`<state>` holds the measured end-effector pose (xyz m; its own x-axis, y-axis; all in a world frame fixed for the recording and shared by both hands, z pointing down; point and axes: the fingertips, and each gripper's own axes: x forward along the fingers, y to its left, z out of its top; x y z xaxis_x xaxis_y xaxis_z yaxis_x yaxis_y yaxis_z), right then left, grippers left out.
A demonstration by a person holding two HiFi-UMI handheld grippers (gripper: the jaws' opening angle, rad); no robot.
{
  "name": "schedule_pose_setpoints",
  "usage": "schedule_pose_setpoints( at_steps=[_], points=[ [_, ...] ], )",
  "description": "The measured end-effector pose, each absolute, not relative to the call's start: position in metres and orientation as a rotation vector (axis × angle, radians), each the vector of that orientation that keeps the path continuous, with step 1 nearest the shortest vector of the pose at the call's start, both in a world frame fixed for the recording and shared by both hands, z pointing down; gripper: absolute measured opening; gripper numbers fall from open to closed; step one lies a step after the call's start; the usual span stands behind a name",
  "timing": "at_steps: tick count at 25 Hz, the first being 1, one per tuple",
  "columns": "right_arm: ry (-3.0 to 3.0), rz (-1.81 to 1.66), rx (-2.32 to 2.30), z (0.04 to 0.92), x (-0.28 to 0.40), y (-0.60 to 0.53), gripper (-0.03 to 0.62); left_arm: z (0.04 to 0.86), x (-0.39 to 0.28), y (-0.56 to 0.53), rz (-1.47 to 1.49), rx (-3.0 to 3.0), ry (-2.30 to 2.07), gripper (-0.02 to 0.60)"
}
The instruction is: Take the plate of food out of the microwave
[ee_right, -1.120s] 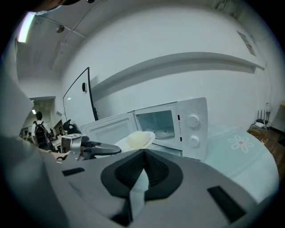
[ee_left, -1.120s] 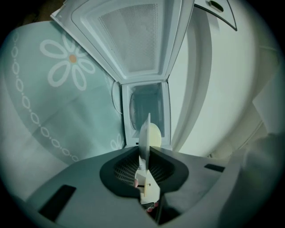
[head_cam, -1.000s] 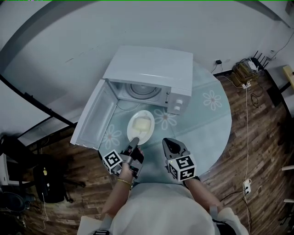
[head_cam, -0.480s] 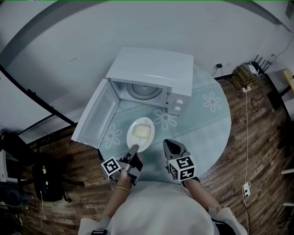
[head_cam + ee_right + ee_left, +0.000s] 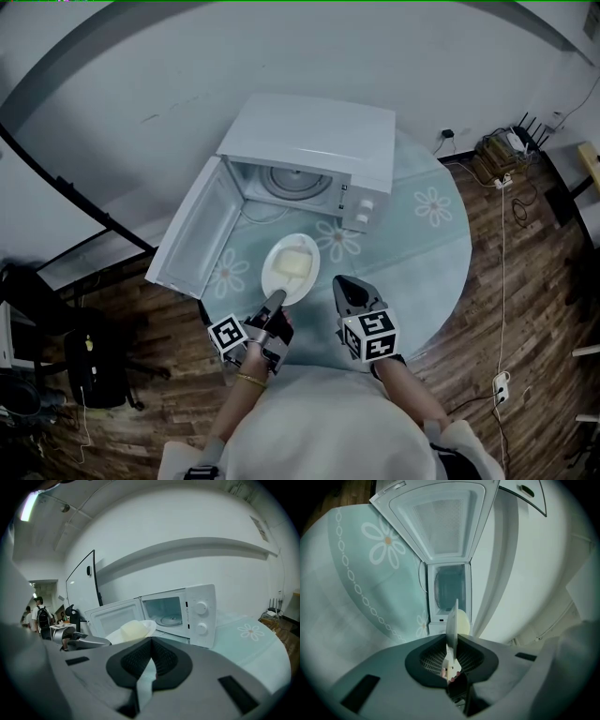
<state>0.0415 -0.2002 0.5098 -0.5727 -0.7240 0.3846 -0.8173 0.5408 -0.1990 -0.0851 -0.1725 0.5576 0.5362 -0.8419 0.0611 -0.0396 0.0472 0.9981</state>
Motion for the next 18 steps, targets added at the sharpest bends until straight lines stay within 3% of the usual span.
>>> schedule_pose_setpoints(
  at_steps=[18],
  points=[
    [-2.523, 0.541, 1.293, 0.5109, 0.038, -0.195, 0.006, 0.5518, -0.0854, -0.1694, -0.741, 1.406, -0.819, 0.058]
  ],
)
